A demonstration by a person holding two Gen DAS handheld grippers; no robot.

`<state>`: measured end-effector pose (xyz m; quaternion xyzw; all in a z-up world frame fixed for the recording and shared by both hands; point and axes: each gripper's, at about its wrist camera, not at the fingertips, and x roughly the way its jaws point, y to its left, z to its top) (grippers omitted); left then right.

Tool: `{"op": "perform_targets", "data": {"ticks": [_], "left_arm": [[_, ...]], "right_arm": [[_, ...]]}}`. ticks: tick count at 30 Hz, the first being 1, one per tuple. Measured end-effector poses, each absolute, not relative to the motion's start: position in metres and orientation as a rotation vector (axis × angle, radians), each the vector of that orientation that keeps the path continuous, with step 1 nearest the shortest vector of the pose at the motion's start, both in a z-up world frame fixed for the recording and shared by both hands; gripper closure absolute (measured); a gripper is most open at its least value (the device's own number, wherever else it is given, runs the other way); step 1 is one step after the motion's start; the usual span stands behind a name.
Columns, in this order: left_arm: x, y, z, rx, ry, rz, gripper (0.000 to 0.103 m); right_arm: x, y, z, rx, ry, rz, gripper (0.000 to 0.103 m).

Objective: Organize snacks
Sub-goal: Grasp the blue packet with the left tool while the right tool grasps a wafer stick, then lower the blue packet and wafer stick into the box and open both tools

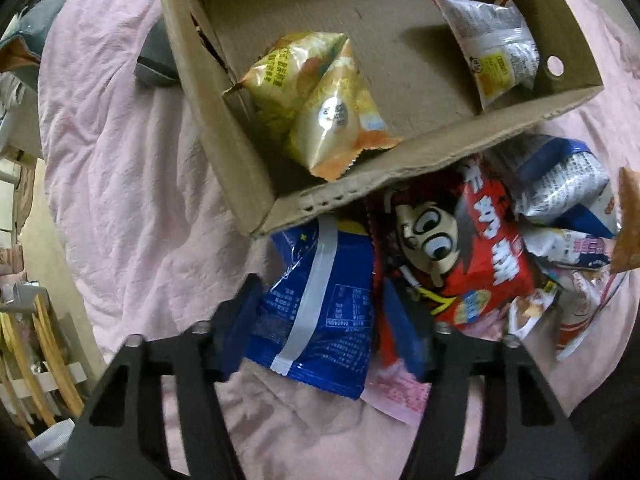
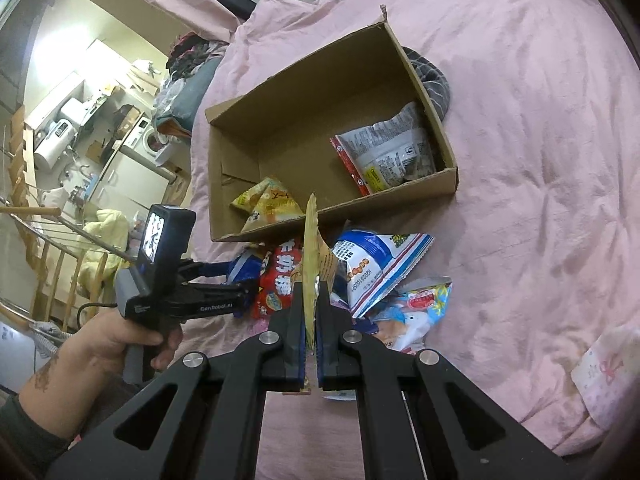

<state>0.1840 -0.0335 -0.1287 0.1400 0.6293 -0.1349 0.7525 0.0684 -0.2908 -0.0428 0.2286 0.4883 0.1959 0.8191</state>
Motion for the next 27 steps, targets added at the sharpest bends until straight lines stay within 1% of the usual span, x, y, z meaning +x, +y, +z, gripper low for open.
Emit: {"op": "perform_targets", "data": {"ticks": [1,2,6,10,13,22,27], "left_arm": [[0.182,-0.036,-0.127,0.298,1.374,-0.296,0.057],[0.179,-0.035,-0.125,0.288,1.375,-0.295,0.057],[0.164,-0.031,-0.117,0.281,1.378,-0.279,0.075],[0.147,-0.020,-0.109,0.235,1.393,-0.268,0.083],[0.129,-0.013,-0.106,0.212,1.382,-0.243,0.086],[0.077,0.016,-0.075,0.016,1.311,-0.175,0.088],[0.070,0.019,-0.039,-0.092,1.215,-0.147,0.088]], "right_arm": [[0.069,-0.290,-0.043,0.489,1.041,0.420,0.100],[0.069,-0.290,-0.043,0.491,1.041,0.424,0.100],[0.069,-0.286,-0.041,0.489,1.033,0.437,0.100],[0.068,-0.287,-0.037,0.497,1.017,0.441,0.100],[0.067,-0.292,-0.036,0.517,1.009,0.435,0.100],[0.058,-0.305,-0.027,0.555,0.964,0.437,0.100],[0.055,-0.310,-0.019,0.575,0.929,0.445,0.100]]}}
